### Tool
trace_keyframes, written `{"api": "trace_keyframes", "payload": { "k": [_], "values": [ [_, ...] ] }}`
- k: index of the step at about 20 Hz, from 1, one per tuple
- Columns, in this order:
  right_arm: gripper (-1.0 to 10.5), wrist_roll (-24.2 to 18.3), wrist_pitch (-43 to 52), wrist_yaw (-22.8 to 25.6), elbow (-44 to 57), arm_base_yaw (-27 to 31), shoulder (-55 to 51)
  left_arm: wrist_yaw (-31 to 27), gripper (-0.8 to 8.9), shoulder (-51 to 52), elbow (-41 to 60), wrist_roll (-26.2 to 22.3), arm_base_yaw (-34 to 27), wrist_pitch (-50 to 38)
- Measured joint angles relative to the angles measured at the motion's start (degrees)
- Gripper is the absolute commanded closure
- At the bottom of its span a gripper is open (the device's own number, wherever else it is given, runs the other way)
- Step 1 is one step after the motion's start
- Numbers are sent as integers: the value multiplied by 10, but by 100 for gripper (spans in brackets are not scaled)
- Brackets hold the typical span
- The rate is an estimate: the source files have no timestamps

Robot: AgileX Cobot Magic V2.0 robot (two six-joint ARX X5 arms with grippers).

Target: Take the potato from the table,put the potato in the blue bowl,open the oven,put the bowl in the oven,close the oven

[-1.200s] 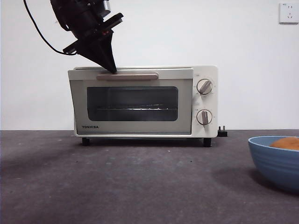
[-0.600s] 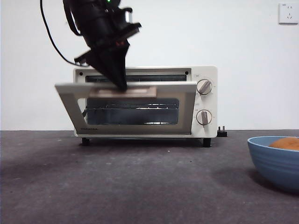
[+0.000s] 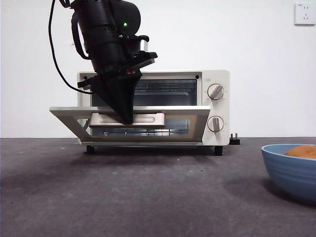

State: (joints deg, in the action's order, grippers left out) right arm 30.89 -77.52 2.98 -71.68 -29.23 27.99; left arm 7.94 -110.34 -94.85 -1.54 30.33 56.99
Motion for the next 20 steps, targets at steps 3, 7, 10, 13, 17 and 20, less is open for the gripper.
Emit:
{"api": "trace_keyframes", "payload": {
  "k": [3,7,10,13,17,20],
  "values": [
    [959,0,0,5,0,0,0,-9,819,0,30,6,9,-22],
    [959,0,0,11,0,0,0,-13,819,-3,66,21,16,-48],
    [959,0,0,16,0,0,0,-26,819,-4,68,23,20,-69],
    [958,0,0,24,0,0,0,-30,819,-4,67,26,23,-75],
    [935,20,0,22,0,0,1,-9,819,43,67,25,43,-47],
    [900,32,0,9,0,0,8,14,819,141,67,20,52,-31]
  ]
}}
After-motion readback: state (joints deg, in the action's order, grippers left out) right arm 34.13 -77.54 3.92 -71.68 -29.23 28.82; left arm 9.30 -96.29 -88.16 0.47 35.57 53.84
